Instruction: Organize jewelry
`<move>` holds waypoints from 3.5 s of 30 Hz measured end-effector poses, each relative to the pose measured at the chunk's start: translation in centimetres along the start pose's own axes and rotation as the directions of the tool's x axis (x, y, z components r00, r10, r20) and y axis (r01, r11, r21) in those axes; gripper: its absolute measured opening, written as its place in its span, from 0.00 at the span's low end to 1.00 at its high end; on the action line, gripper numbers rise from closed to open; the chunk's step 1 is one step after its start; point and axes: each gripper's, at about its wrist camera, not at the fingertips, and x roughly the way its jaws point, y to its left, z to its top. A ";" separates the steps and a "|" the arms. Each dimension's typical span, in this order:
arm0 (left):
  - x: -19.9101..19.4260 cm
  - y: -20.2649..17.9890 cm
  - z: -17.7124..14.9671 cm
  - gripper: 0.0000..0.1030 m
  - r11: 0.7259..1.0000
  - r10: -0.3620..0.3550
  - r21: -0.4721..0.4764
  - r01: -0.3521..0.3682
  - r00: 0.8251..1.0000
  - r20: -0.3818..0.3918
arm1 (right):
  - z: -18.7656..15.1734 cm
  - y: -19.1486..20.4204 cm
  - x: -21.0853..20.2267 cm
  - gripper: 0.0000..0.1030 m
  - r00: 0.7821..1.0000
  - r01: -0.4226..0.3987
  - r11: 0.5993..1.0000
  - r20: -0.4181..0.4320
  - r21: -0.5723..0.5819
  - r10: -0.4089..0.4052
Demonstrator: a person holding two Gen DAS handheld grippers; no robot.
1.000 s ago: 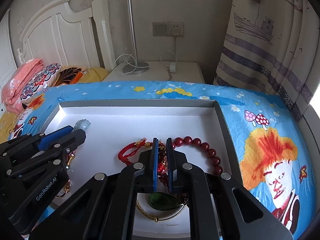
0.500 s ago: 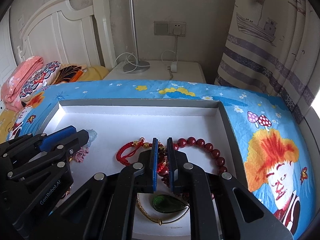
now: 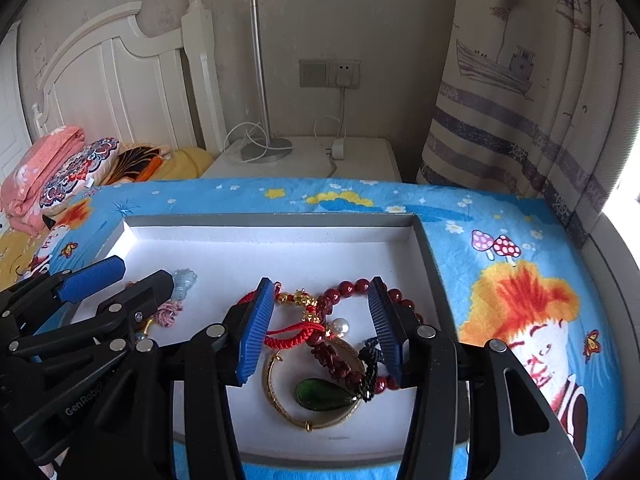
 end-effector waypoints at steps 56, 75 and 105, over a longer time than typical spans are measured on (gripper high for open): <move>-8.3 -0.3 -6.4 0.95 0.996 0.083 -0.039 -0.081 0.995 0.055 | -6.3 -2.2 -9.5 0.65 0.998 -0.002 1.000 0.059 0.027 0.001; -8.0 -0.3 -6.2 0.95 0.994 0.104 -0.043 -0.102 0.993 0.049 | -5.9 -2.0 -9.4 0.65 0.998 -0.004 1.000 0.061 0.020 0.003; -7.9 -0.3 -6.1 0.96 0.994 0.104 -0.037 -0.102 0.993 0.050 | -5.9 -2.0 -9.4 0.65 0.998 -0.004 1.000 0.060 0.019 0.003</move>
